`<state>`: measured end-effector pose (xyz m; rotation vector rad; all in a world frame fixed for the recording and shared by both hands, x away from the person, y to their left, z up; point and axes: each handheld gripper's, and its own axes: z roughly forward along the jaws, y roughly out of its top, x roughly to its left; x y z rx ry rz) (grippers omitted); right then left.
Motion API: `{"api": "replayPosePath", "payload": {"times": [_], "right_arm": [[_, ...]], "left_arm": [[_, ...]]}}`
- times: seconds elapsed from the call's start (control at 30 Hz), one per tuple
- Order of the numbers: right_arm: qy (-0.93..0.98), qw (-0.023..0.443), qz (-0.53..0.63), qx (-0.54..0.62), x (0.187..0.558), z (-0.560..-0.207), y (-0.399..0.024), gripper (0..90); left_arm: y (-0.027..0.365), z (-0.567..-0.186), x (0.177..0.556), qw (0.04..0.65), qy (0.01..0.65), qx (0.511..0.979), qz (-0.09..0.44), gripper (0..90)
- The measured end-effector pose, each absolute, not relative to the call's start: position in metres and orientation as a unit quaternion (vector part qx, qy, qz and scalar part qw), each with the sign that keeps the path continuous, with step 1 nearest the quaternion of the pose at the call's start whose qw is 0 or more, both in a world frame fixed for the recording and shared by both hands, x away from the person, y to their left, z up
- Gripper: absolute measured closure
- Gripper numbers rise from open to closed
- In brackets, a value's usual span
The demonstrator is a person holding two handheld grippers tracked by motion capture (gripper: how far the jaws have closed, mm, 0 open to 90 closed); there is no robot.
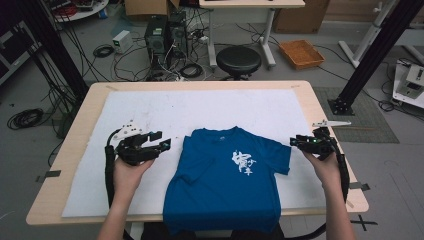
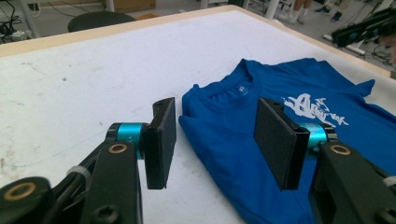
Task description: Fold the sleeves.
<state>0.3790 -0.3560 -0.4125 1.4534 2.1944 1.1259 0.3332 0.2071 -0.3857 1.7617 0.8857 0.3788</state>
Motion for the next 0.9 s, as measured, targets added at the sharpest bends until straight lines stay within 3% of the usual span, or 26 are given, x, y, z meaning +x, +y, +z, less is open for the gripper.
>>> {"api": "replayPosePath", "payload": {"times": [0.37, 0.57, 0.9], "right_arm": [[0.771, 0.123, 0.344, 0.521, 0.391, -0.436, -0.352, 67.8], [0.785, 0.133, 0.338, 0.501, 0.388, -0.438, -0.35, 88.1], [0.769, 0.144, 0.407, 0.471, 0.364, -0.396, -0.343, 88.9]], "left_arm": [[0.213, -0.384, 0.334, 0.541, 0.367, 0.742, 0.148, 47.4], [0.215, -0.384, 0.334, 0.544, 0.367, 0.741, 0.144, 47.4], [0.216, -0.384, 0.335, 0.544, 0.37, 0.74, 0.141, 47.1]]}}
